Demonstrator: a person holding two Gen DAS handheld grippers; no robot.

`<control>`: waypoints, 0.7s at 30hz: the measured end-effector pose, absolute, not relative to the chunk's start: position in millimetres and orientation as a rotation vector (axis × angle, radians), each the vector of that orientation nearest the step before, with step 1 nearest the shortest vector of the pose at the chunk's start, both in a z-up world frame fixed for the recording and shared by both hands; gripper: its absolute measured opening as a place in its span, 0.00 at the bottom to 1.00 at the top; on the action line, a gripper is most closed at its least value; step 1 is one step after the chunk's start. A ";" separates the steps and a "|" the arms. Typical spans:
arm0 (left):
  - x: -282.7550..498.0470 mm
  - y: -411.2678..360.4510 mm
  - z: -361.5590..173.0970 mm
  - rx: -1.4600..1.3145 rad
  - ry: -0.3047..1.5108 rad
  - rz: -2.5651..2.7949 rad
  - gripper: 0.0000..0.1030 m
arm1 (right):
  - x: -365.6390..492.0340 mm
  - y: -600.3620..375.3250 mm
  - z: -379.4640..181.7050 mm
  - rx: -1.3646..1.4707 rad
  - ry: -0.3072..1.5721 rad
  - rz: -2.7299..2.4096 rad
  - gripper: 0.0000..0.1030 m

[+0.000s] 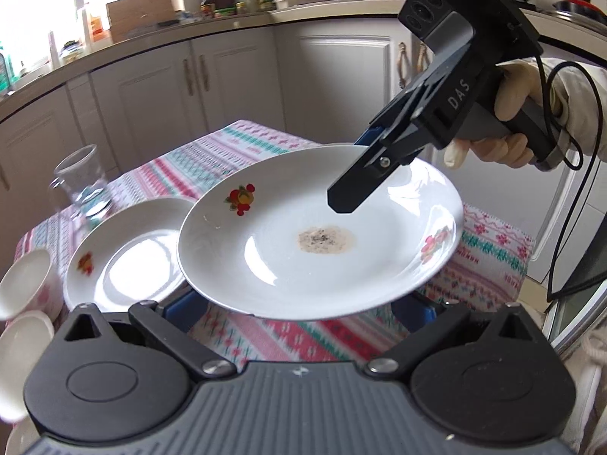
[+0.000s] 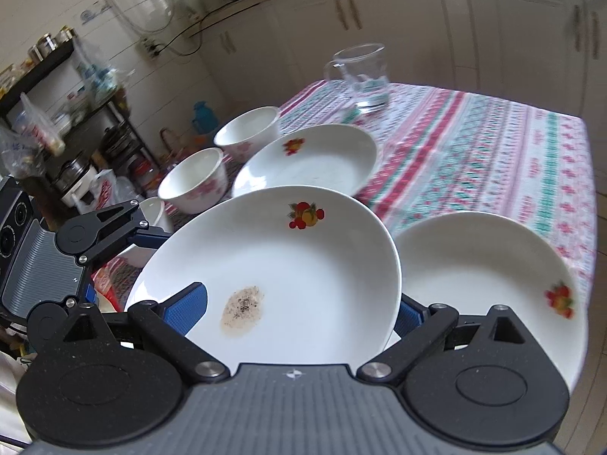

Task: Organize plates and bowls
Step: 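Lift the stained plate with the right tool, then lower the stained plate onto the deep flowered plate and open the right tool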

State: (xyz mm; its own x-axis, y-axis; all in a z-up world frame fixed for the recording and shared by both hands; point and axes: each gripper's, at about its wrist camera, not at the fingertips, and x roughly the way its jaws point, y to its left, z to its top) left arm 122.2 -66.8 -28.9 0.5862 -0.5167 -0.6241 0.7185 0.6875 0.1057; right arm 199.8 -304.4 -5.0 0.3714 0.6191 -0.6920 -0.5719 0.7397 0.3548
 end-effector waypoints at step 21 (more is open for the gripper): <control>163.3 -136.6 -48.4 0.424 0.611 -0.829 0.99 | 209.5 -383.9 -29.9 0.137 0.910 0.630 0.98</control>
State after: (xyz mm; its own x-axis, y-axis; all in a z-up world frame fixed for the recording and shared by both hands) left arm 163.3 -136.6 -48.4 0.5219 -0.5513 -0.6509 0.7848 0.6093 0.1132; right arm 209.5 -383.9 -29.9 0.4487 0.5635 -0.6936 -0.4510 0.8128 0.3686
